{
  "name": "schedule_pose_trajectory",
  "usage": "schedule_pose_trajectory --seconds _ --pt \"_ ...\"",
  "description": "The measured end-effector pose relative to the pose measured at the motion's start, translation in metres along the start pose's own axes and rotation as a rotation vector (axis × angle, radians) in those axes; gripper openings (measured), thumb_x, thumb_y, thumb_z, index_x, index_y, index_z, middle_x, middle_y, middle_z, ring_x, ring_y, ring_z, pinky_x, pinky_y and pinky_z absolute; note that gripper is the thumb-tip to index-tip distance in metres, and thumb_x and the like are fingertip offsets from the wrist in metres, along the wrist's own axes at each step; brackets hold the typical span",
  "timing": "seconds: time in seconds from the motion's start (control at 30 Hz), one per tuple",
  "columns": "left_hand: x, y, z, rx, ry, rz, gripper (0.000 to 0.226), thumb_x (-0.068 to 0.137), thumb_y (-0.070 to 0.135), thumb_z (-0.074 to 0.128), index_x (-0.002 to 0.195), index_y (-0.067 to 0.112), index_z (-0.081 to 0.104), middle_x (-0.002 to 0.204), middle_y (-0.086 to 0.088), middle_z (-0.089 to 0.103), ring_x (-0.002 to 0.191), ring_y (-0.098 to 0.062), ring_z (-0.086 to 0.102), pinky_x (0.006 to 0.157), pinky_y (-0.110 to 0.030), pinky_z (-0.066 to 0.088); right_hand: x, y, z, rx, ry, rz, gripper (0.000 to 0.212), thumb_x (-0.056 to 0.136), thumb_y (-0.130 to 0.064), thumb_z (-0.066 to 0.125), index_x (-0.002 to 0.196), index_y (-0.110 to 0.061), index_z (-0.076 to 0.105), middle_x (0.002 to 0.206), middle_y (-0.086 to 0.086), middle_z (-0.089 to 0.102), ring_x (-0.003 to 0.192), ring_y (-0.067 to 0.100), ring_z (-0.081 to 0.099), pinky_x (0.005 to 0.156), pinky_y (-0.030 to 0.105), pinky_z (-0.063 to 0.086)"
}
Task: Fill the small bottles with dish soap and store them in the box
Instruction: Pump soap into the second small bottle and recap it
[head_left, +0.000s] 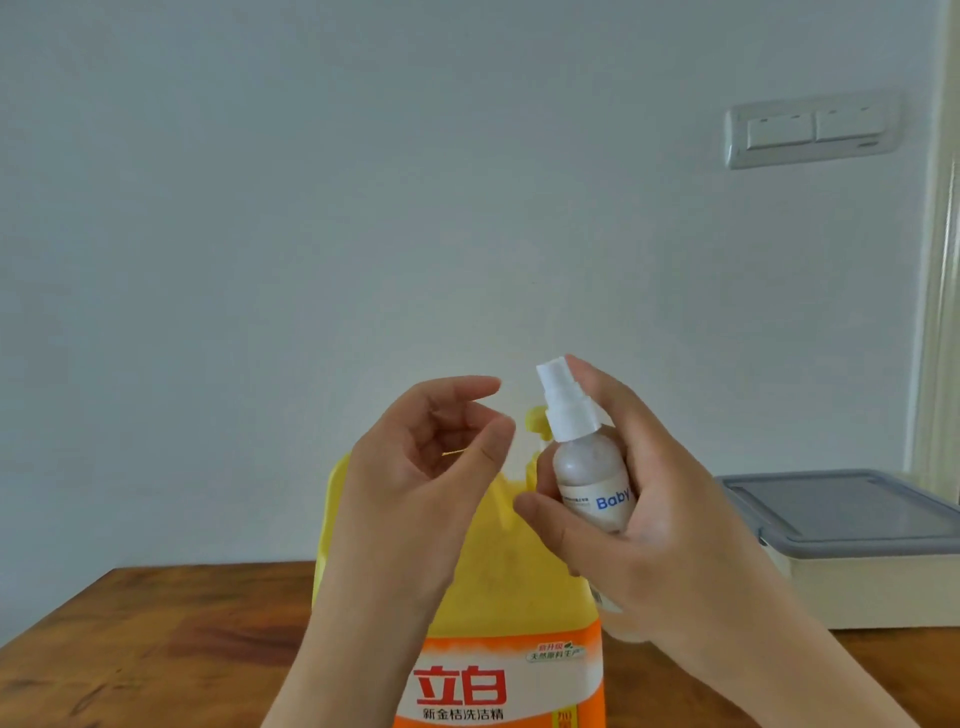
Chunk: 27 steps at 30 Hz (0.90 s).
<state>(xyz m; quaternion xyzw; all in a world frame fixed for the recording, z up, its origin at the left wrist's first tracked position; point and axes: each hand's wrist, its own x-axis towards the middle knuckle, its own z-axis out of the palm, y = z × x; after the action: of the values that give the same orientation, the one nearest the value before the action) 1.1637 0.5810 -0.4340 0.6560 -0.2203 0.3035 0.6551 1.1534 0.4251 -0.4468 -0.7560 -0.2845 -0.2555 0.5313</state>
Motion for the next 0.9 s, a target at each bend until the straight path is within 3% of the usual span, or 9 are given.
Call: schedule_pose_trajectory --seconds 0.1,0.17,0.33,0.47,0.53,0.67,0.77,0.83,0.9 --pt "-0.007 0.008 0.007 0.034 -0.07 0.068 0.024 0.072 0.043 0.079 0.092 0.031 0.076 0.085 0.007 0.076 0.081 -0.006 0.071 0.066 -0.013 0.052 -0.001 -0.001 0.002 -0.017 0.025 0.026 0.087 0.076 -0.036 0.07 0.145 -0.048 0.019 0.085 -0.017 0.067 0.069 -0.003 0.065 0.06 0.003 0.045" --pt "-0.011 0.01 0.013 0.117 -0.096 0.101 0.031 0.068 0.055 0.075 0.091 0.034 0.074 0.085 0.011 0.076 0.082 -0.008 0.071 0.069 -0.02 0.054 -0.001 -0.002 0.004 -0.025 0.003 0.045 0.088 0.076 -0.041 0.064 0.147 -0.048 0.012 0.092 -0.029 0.065 0.077 -0.009 0.065 0.064 0.001 0.043" --pt "-0.011 0.009 0.011 0.125 -0.122 0.057 0.037 0.064 0.056 0.079 0.087 0.028 0.073 0.082 0.002 0.075 0.079 -0.022 0.07 0.072 -0.042 0.057 -0.004 -0.006 0.009 0.089 -0.128 0.089 0.088 0.081 -0.038 0.062 0.143 -0.057 0.002 0.08 -0.022 0.068 0.064 0.003 0.068 0.057 0.015 0.052" --pt "-0.006 0.015 0.002 -0.107 -0.354 -0.102 0.028 0.078 0.037 0.074 0.099 0.019 0.076 0.095 -0.008 0.076 0.077 -0.028 0.073 0.053 -0.035 0.057 -0.001 -0.003 0.009 0.22 -0.169 0.164 0.089 0.074 -0.031 0.069 0.143 -0.051 0.018 0.078 -0.012 0.067 0.055 0.01 0.065 0.055 0.019 0.051" --pt "-0.006 0.016 -0.001 -0.204 -0.425 -0.127 0.029 0.083 0.031 0.067 0.106 0.016 0.073 0.101 -0.012 0.075 0.079 -0.033 0.071 0.052 -0.036 0.055 0.0 -0.002 0.009 0.297 -0.172 0.202 0.084 0.068 -0.036 0.076 0.139 -0.044 0.033 0.081 -0.009 0.067 0.058 0.011 0.065 0.059 0.023 0.051" --pt "-0.005 0.013 -0.001 -0.308 -0.339 -0.108 0.031 0.083 0.027 0.065 0.11 0.012 0.069 0.1 -0.016 0.074 0.075 -0.031 0.069 0.055 -0.033 0.054 0.001 -0.001 0.001 0.573 -0.18 0.258 0.076 0.061 -0.039 0.083 0.131 -0.034 0.051 0.085 -0.002 0.072 0.076 0.012 0.069 0.067 0.02 0.051" --pt "-0.003 0.009 0.002 -0.351 -0.287 -0.138 0.034 0.083 0.027 0.065 0.112 0.01 0.068 0.089 -0.016 0.072 0.061 -0.027 0.055 0.049 -0.031 0.049 0.002 -0.006 0.0 0.735 -0.232 0.25 0.052 0.075 -0.035 0.075 0.122 -0.02 0.06 0.085 0.009 0.07 0.066 0.016 0.065 0.059 0.021 0.051" --pt "-0.001 0.005 0.001 -0.378 -0.295 -0.151 0.032 0.084 0.026 0.063 0.112 0.012 0.068 0.086 -0.013 0.072 0.064 -0.025 0.06 0.056 -0.033 0.055 0.002 -0.008 0.001 0.869 -0.306 0.279 0.05 0.081 -0.041 0.062 0.121 -0.011 0.061 0.084 0.018 0.064 0.056 0.015 0.06 0.051 0.02 0.048" --pt "-0.001 0.003 -0.002 -0.403 -0.306 -0.159 0.032 0.083 0.026 0.063 0.112 0.014 0.069 0.084 -0.008 0.074 0.08 -0.023 0.068 0.076 -0.033 0.058 0.001 -0.009 0.002 1.004 -0.418 0.326 0.049 0.087 -0.049 0.05 0.122 -0.017 0.061 0.089 0.028 0.055 0.049 0.015 0.055 0.046 0.02 0.045"
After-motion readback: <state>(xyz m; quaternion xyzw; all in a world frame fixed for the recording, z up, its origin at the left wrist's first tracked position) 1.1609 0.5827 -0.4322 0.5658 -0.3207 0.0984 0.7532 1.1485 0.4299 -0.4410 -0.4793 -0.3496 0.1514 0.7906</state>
